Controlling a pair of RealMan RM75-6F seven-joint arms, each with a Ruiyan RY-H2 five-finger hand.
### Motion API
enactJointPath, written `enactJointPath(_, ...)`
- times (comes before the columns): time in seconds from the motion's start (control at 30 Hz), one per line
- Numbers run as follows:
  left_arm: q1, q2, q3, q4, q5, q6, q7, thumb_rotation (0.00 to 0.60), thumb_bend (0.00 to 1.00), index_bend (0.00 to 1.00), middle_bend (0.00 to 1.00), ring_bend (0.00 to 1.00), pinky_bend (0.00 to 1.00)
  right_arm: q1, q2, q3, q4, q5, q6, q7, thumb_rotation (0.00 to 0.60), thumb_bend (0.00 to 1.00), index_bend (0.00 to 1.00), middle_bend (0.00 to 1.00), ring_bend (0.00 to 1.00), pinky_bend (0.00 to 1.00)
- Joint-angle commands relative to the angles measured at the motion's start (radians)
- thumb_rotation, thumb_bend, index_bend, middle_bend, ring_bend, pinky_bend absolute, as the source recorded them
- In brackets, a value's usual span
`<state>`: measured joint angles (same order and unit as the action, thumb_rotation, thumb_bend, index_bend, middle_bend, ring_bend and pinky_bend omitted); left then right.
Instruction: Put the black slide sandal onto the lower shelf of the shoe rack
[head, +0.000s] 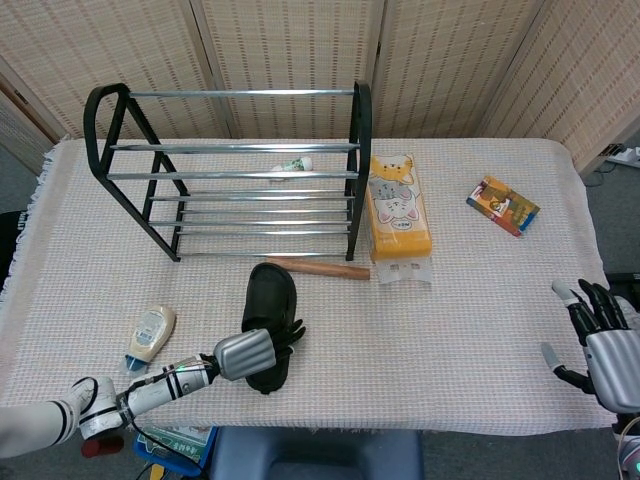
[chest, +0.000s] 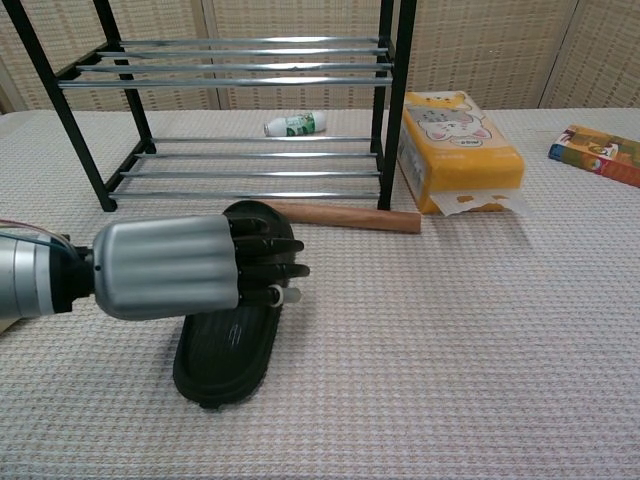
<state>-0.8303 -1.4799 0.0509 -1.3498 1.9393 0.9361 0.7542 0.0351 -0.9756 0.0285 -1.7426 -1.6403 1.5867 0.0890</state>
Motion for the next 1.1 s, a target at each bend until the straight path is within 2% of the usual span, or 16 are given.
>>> enactJointPath(0.03,0.006,0.026,-0.022,-0.047,-0.046,-0.041,0.04,0.6,0.12,0.13,0.09,0.0,0.25,-0.002,0.0,0.0,0.002,0.001,0.003,0.003,0.6,0.37,0.0,0.15,0.05,0.01)
enactJointPath(0.67,-0.027,-0.002,-0.053,-0.059,-0.138,-0.13,0.092,0.6,0.12,0.15,0.08,0.0,0.24,-0.009,-0.006,0.001,0.021,0.012,0.003,0.023,0.6,0.37,0.0,0.15,0.05,0.01)
enactJointPath(0.9,-0.053,-0.031,-0.039,-0.012,-0.118,-0.117,0.02,0.6,0.12,0.3,0.11,0.0,0.24,-0.014,-0.006,0.001,0.026,0.014,0.008,0.031,0.6,0.37,0.0,0.15,0.05,0.01)
enactJointPath(1.1,-0.076,-0.046,-0.026,0.021,-0.1,-0.104,-0.045,0.6,0.12,0.34,0.16,0.08,0.25,-0.016,-0.008,0.001,0.033,0.017,0.009,0.038,0.6,0.37,0.0,0.15,0.05,0.01)
